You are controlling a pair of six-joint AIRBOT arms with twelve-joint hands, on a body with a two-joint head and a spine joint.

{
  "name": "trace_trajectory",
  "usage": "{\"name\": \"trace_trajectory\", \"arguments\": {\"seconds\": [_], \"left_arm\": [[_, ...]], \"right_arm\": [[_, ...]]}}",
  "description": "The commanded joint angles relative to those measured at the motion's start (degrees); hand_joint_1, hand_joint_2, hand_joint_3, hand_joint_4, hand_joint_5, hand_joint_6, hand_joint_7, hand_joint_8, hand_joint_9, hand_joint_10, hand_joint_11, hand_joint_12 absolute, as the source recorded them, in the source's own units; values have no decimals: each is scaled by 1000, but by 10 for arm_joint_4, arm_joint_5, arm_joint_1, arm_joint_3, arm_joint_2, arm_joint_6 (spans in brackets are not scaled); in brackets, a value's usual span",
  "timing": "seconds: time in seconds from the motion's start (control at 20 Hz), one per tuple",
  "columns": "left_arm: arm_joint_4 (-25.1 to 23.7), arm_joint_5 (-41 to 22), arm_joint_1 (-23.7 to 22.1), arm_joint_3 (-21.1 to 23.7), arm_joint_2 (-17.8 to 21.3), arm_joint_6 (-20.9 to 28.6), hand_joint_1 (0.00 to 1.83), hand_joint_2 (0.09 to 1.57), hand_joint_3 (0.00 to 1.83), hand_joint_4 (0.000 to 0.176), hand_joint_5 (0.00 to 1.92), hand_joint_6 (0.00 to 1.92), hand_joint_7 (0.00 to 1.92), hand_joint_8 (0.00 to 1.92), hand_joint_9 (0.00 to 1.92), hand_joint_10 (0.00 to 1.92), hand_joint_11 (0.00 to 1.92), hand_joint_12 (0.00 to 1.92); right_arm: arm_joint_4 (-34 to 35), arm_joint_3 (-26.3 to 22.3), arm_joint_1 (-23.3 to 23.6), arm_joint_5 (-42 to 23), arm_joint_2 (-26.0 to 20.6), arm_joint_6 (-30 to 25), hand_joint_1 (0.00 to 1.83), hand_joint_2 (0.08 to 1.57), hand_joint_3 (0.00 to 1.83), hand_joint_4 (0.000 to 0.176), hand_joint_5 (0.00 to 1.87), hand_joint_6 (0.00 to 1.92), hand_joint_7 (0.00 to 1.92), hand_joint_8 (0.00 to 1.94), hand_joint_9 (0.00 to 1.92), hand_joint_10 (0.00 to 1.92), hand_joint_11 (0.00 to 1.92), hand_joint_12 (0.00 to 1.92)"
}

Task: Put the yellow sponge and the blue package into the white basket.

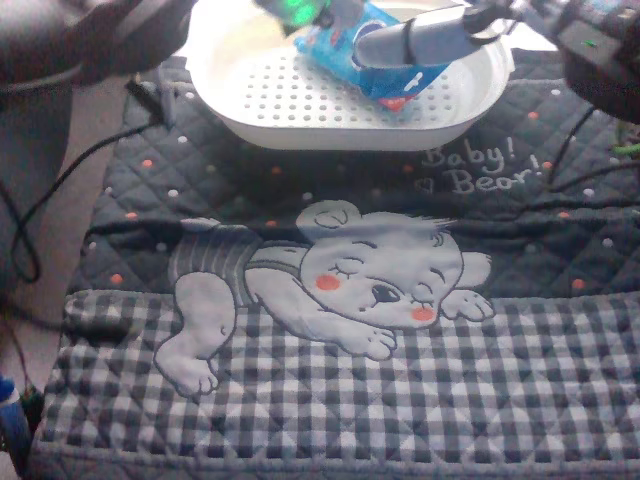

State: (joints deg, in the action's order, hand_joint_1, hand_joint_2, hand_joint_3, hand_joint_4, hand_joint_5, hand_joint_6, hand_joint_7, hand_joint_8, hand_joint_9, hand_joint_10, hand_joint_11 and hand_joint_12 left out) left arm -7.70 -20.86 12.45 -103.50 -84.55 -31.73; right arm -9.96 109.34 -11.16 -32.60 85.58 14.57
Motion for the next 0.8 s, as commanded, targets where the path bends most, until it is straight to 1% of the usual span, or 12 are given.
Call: {"name": "trace_trajectory", "arguments": {"seconds": [0.0, 0.1, 0.2, 0.25, 0.3, 0.4, 0.45, 0.5, 0.55, 0.6, 0.65, 0.75], "left_arm": [[17, -113, 17, 14, 23, 16, 708, 1111, 3, 124, 190, 2, 82, 1, 57, 1, 0, 390], [31, -207, 74, 69, 68, 46, 656, 1094, 0, 124, 151, 4, 35, 3, 7, 0, 0, 33], [49, -308, 123, 149, 124, 47, 662, 1095, 0, 113, 140, 3, 60, 13, 12, 4, 0, 0], [53, -349, 146, 180, 150, 47, 661, 1103, 3, 142, 138, 2, 53, 8, 2, 0, 0, 0], [54, -388, 165, 208, 167, 47, 626, 1106, 4, 156, 128, 0, 40, 1, 0, 0, 0, 0], [66, -482, 225, 264, 205, 45, 520, 1109, 5, 164, 117, 0, 40, 1, 0, 0, 0, 0], [79, -525, 252, 290, 223, 39, 494, 1101, 1, 174, 100, 0, 26, 0, 0, 0, 3, 1], [95, -570, 289, 321, 244, 28, 493, 1129, 12, 159, 125, 11, 38, 6, 0, 0, 0, 0], [107, -607, 319, 345, 260, 18, 504, 1142, 14, 153, 127, 10, 27, 1, 0, 0, 0, 0], [120, -645, 354, 371, 278, 5, 522, 1100, 0, 167, 173, 22, 58, 11, 0, 0, 0, 0], [130, -670, 379, 386, 288, -4, 581, 1124, 5, 109, 153, 10, 89, 18, 49, 17, 71, 32], [151, -725, 430, 419, 305, -24, 608, 1182, 9, 47, 84, 0, 78, 1, 52, 2, 35, 36]], "right_arm": [[18, -11, -18, -98, -16, -3, 503, 957, 0, 176, 45, 0, 6, 2, 0, 0, 0, 0], [31, -67, -67, -179, -60, -5, 543, 951, 0, 176, 66, 8, 0, 0, 0, 0, 0, 0], [50, -142, -115, -270, -119, -5, 584, 962, 0, 176, 81, 11, 0, 0, 0, 0, 0, 0], [55, -177, -136, -311, -146, -5, 547, 936, 0, 176, 93, 13, 0, 0, 0, 0, 0, 0], [60, -200, -156, -345, -163, -5, 551, 934, 0, 176, 102, 14, 0, 0, 0, 0, 0, 0], [84, -251, -218, -424, -200, -5, 599, 1001, 18, 176, 102, 8, 7, 2, 0, 0, 0, 0], [96, -272, -249, -457, -213, -5, 649, 973, 3, 176, 130, 17, 29, 10, 0, 0, 0, 0], [111, -296, -282, -493, -226, -5, 719, 999, 10, 162, 146, 17, 43, 12, 0, 0, 0, 0], [123, -313, -310, -521, -234, -5, 686, 982, 1, 158, 146, 13, 47, 10, 0, 0, 0, 0], [139, -329, -342, -549, -240, -5, 657, 977, 0, 172, 153, 13, 57, 11, 0, 0, 0, 0], [148, -338, -364, -567, -243, -5, 623, 1002, 10, 175, 137, 4, 57, 9, 0, 0, 0, 0], [174, -361, -410, -607, -251, -5, 627, 1012, 7, 176, 117, 0, 1, 0, 0, 0, 0, 0]]}}
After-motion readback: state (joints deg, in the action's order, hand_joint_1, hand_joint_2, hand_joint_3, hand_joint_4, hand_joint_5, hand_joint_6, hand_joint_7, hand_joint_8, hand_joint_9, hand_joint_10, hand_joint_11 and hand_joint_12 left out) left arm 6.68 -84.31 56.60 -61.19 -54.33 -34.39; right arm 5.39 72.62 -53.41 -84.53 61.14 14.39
